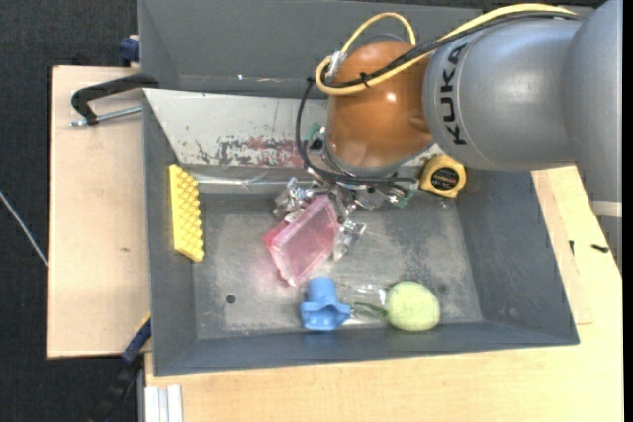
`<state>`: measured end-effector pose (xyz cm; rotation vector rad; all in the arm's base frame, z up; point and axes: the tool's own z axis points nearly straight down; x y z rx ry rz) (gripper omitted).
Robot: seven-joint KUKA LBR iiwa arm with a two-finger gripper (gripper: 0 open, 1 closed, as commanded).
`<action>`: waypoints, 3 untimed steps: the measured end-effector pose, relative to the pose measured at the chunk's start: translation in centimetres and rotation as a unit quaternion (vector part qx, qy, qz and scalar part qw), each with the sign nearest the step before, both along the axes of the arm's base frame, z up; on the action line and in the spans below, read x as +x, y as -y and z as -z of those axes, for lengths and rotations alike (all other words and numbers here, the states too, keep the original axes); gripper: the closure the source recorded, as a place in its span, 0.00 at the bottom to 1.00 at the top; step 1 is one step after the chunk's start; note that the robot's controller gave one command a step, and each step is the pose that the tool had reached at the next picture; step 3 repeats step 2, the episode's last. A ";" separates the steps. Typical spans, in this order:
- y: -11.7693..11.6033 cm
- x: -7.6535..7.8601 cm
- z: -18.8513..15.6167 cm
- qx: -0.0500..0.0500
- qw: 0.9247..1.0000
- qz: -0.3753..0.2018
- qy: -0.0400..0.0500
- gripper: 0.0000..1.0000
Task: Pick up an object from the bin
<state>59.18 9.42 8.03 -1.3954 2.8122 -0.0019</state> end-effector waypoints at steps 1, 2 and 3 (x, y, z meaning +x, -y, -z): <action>0.0 0.0 -0.1 0.000 1.000 0.000 0.000 1.00; 0.0 -0.2 -0.9 0.001 1.000 0.000 -0.001 1.00; 0.0 -0.2 -0.9 0.001 1.000 0.000 -0.001 1.00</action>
Offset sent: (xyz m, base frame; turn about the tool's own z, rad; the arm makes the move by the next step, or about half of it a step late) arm 0.0001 0.0000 0.0618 0.0000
